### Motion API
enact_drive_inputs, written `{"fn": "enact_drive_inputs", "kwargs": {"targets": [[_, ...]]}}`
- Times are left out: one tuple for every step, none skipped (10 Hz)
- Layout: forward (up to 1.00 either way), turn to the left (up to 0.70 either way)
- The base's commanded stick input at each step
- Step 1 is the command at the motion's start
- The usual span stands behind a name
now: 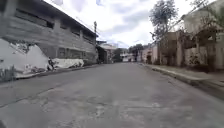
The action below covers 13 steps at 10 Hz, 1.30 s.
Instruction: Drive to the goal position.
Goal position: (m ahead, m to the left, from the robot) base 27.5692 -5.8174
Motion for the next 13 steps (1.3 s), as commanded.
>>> {"fn": "enact_drive_inputs", "kwargs": {"targets": [[1.0, 0.22], [1.0, 0.22], [1.0, 0.22], [1.0, 0.02], [1.0, -0.18], [1.0, -0.18], [1.0, -0.18], [1.0, -0.18], [1.0, -0.18], [1.0, -0.18], [1.0, -0.18], [1.0, -0.18], [1.0, -0.18]]}}
